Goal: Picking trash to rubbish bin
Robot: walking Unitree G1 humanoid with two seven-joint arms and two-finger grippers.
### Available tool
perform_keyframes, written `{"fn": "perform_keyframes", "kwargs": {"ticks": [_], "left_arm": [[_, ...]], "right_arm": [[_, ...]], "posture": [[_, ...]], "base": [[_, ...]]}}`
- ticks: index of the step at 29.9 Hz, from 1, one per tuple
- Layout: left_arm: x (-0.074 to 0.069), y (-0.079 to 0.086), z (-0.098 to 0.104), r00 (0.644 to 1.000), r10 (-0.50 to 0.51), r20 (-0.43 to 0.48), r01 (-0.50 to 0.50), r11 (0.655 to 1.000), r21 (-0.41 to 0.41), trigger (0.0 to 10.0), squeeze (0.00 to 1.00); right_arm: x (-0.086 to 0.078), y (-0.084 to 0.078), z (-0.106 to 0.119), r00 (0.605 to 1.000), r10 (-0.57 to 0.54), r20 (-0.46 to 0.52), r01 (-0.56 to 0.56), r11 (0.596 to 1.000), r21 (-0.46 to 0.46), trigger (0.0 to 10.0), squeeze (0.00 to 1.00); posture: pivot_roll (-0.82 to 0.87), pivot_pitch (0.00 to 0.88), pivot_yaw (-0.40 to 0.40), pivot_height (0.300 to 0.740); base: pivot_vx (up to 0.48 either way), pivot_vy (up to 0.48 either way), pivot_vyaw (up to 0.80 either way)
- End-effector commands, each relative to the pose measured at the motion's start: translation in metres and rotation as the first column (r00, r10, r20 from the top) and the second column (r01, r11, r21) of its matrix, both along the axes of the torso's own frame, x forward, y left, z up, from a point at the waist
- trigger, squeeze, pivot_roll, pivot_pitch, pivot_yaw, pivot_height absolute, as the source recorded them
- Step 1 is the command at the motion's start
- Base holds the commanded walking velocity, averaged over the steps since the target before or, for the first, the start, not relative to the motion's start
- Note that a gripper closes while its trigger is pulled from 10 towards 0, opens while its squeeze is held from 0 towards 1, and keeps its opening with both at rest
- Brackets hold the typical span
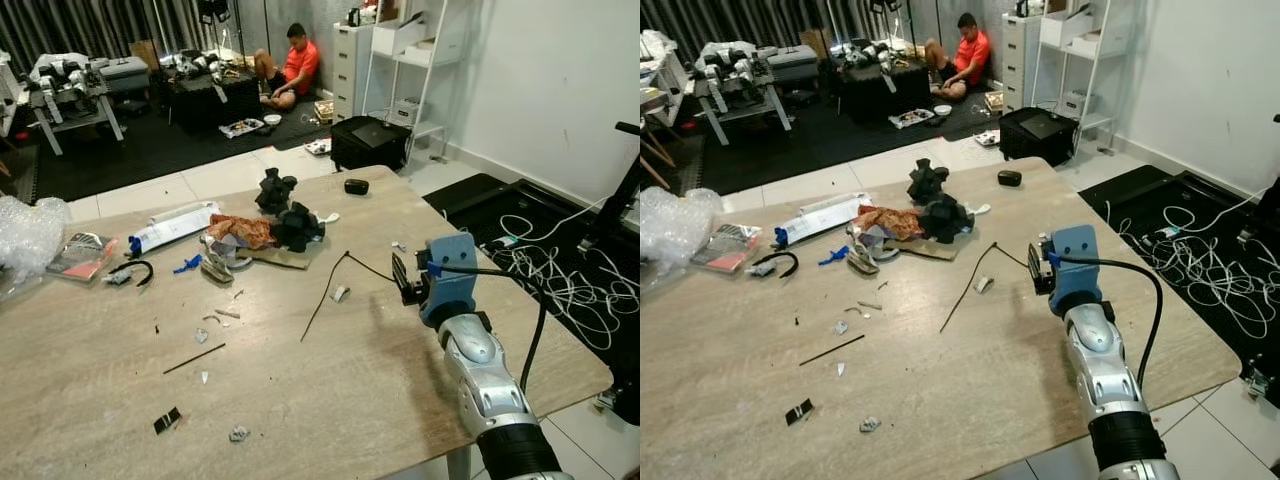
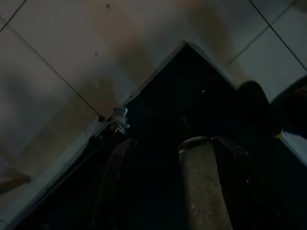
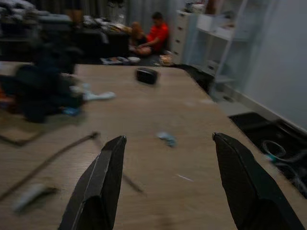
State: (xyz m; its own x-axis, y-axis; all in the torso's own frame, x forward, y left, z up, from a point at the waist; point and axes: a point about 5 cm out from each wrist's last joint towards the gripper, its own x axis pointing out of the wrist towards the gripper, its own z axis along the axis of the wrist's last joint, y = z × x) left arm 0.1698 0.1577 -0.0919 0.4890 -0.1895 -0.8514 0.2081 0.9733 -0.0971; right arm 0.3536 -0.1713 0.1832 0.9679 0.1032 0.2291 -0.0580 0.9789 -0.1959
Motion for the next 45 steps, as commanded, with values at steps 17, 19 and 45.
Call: {"fn": "perform_keyframes", "kwargs": {"ticks": [17, 19, 45], "left_arm": [[-0.002, -0.001, -0.001, 1.0, 0.01, -0.002, -0.01, 1.0, -0.014, 10.0, 0.0], [-0.002, -0.002, -0.001, 1.0, 0.01, -0.002, -0.01, 1.0, -0.016, 10.0, 0.0], [-0.027, 0.007, -0.009, 0.999, 0.007, -0.032, -0.007, 1.0, -0.01, 10.0, 0.0]], "right_arm": [[-0.001, 0.001, 0.0, 1.0, 0.009, -0.006, -0.009, 1.0, -0.005, 10.0, 0.0], [-0.001, 0.001, 0.0, 1.0, 0.009, -0.006, -0.009, 1.0, -0.005, 10.0, 0.0], [0.012, 0.021, 0.009, 0.994, 0.105, 0.024, -0.106, 0.994, 0.03, 10.0, 0.0]], "posture": [[-0.28, 0.08, 0.091, 0.74], [-0.28, 0.082, 0.087, 0.74], [-0.23, 0.206, 0.098, 0.74]], "base": [[0.271, 0.0, 0.0], [0.0, 0.0, 0.0], [0.01, -0.148, 0.0]]}}
